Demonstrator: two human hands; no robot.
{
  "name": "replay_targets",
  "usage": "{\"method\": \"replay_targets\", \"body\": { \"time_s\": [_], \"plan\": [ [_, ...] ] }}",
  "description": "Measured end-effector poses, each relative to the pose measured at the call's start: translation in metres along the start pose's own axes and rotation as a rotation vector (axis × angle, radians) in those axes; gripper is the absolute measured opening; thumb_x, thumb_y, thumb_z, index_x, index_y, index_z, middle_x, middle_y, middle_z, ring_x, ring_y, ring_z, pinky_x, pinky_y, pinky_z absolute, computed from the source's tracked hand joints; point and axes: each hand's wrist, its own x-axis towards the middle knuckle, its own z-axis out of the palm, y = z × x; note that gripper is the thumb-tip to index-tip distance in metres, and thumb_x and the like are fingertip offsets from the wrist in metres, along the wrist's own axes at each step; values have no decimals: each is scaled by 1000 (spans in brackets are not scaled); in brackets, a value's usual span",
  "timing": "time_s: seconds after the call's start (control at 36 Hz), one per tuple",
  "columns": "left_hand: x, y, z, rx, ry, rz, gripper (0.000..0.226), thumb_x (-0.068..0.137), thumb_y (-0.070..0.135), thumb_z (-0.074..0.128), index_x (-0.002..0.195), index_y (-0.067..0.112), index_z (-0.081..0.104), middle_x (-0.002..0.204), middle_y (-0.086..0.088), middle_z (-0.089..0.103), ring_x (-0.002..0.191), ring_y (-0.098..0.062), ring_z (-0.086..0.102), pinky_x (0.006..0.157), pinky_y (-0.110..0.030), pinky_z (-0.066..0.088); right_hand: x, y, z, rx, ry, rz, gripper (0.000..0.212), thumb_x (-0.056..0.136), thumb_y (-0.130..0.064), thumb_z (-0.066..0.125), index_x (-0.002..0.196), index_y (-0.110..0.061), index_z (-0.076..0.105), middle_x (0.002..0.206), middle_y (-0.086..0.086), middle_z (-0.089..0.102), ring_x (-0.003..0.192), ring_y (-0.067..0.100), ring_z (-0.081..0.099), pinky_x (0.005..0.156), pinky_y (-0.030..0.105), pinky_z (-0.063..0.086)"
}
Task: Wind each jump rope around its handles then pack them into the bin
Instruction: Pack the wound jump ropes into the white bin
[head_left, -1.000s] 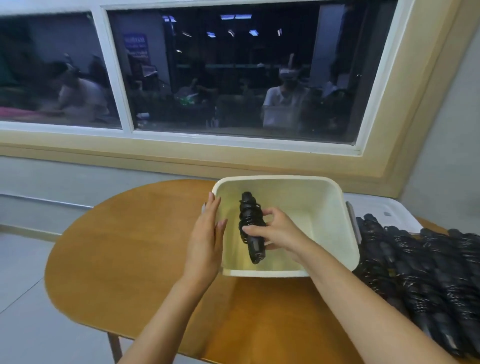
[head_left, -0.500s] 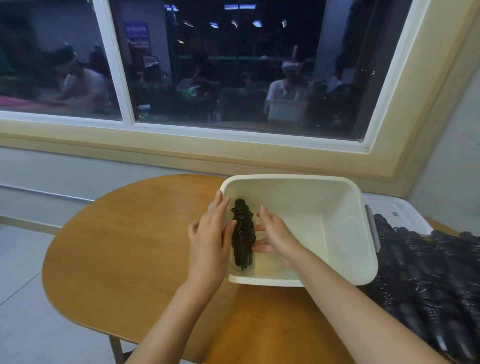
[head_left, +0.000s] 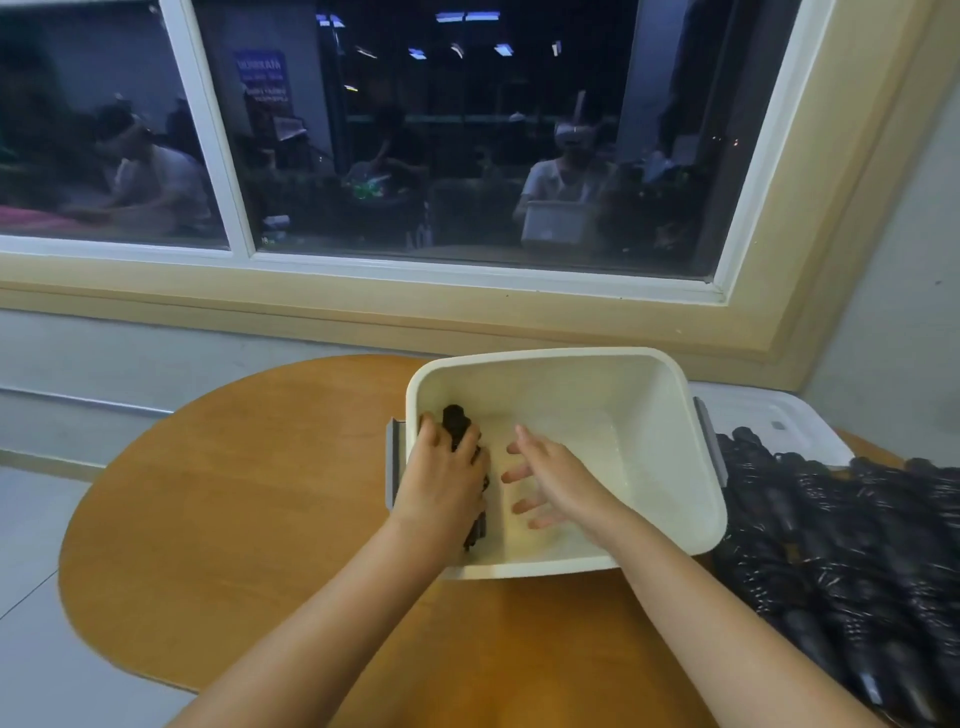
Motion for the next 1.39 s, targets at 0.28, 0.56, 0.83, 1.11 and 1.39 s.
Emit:
{"method": "replay_targets", "body": {
  "time_s": [0.28,0.56,0.83,1.11,1.39],
  "plan": [
    [-1,-7,3,32,-64,-6,77,96,68,30,156,22,17,165,-13,4,136,-37,38,116,-52,14,-52,25,-28,-978,-4,-449,92,78,-79,-2,91,-23,69,79,-6,68,74,10,62,75,30,51],
    [4,-6,-4,70,-81,-32,67,96,66,31,150,26,32,163,-11,18,130,-32,46,113,-52,19,-69,87,-63,-676,614,-724,36,99,-39,48,118,-19,71,130,-7,63,129,8,44,100,21,39],
    [6,-4,-6,47,-52,-24,73,91,74,29,147,29,36,160,-6,25,127,-28,49,111,-49,22,-110,127,-89,-1140,594,303,92,86,-81,35,156,-23,17,143,6,46,126,24,46,81,29,51],
    [8,-9,2,11,-66,-23,89,84,83,26,154,29,21,163,-5,19,145,-29,29,117,-54,13,-109,126,-76,-1164,576,357,93,94,-64,47,158,-19,-3,143,10,45,122,24,50,80,27,49],
    [8,-10,7,9,-52,-11,96,82,85,24,157,27,7,165,-7,9,148,-30,25,118,-55,9,-107,127,-84,-828,728,268,90,94,-65,43,157,-17,1,135,7,53,118,22,56,70,29,46]
  ]
}}
